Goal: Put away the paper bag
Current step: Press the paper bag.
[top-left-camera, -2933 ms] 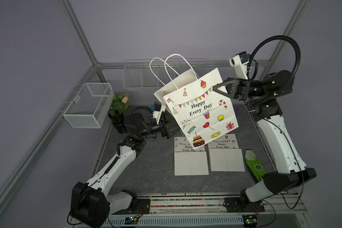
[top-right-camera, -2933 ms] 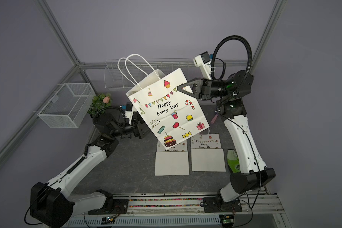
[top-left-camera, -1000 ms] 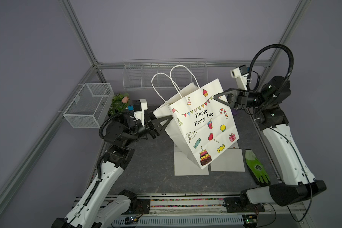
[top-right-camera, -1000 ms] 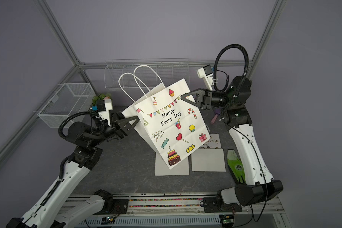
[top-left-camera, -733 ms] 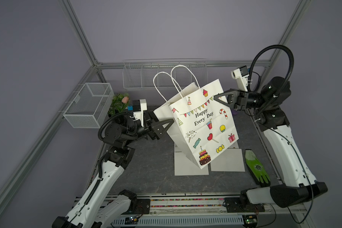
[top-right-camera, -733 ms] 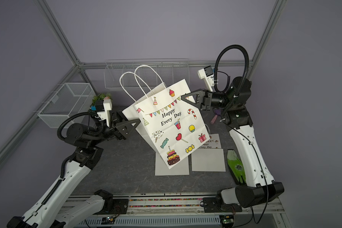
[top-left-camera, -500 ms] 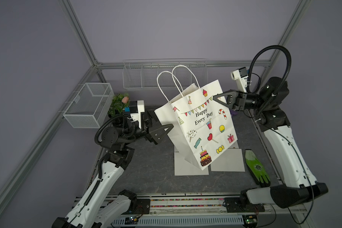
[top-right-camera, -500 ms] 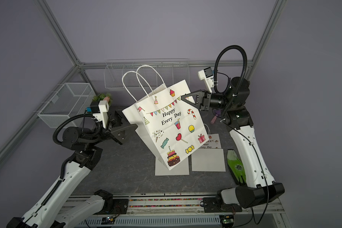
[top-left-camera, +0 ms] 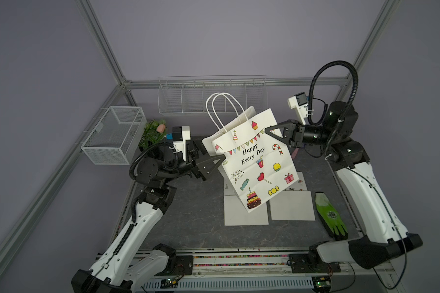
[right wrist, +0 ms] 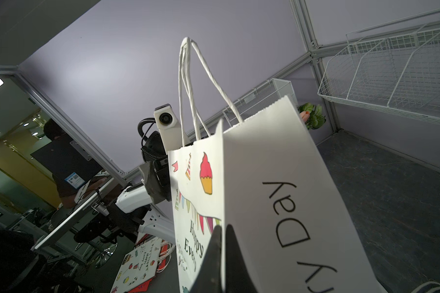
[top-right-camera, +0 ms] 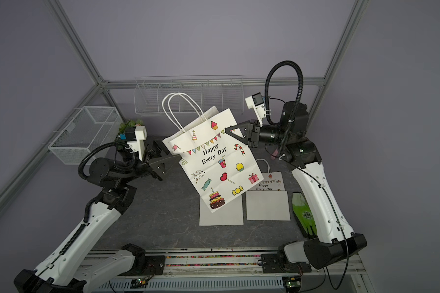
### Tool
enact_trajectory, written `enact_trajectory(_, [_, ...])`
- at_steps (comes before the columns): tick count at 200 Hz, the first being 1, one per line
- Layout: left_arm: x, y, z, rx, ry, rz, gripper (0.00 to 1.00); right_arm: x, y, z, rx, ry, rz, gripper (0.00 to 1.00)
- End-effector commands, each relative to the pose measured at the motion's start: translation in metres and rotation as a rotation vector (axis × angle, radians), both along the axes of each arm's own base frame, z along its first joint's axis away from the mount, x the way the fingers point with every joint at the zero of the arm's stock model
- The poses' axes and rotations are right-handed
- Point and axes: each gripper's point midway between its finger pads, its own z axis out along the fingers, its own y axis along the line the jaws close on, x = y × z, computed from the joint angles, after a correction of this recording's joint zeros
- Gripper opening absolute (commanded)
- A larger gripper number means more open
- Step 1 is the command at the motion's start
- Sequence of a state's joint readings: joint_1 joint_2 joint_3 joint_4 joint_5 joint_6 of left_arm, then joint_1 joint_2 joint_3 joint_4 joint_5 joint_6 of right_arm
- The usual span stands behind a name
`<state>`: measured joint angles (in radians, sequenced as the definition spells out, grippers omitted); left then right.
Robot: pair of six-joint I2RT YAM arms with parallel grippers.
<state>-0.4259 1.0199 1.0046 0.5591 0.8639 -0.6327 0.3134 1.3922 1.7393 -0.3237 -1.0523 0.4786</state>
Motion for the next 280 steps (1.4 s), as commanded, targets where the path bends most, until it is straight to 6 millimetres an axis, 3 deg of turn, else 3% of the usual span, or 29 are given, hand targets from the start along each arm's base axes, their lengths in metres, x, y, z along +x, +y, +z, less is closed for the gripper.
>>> enact_trajectory(1, [-0.001,0.0,0.011,-0.015,-0.012,0.0,1.0,-0.002,0.001,-0.005,-0.015,-0.038,-0.034,0.07])
enact_trajectory(48, [0.003,-0.002,0.009,-0.011,0.003,0.0,0.97,-0.01,0.009,-0.003,-0.019,-0.091,-0.066,0.07])
enact_trajectory(95, [0.006,-0.003,0.006,-0.003,0.015,-0.001,0.96,-0.013,0.014,-0.015,-0.099,-0.121,-0.117,0.07])
enact_trajectory(145, [0.006,-0.004,0.005,0.001,0.016,-0.005,0.79,-0.015,0.008,-0.008,-0.09,-0.155,-0.166,0.07])
enact_trajectory(236, [-0.002,-0.006,0.011,-0.01,0.008,-0.037,0.79,-0.014,0.02,-0.03,-0.202,-0.169,-0.186,0.07])
enact_trajectory(280, [-0.002,-0.009,0.01,-0.002,0.01,-0.051,0.69,-0.017,0.022,-0.029,-0.213,-0.182,-0.187,0.07])
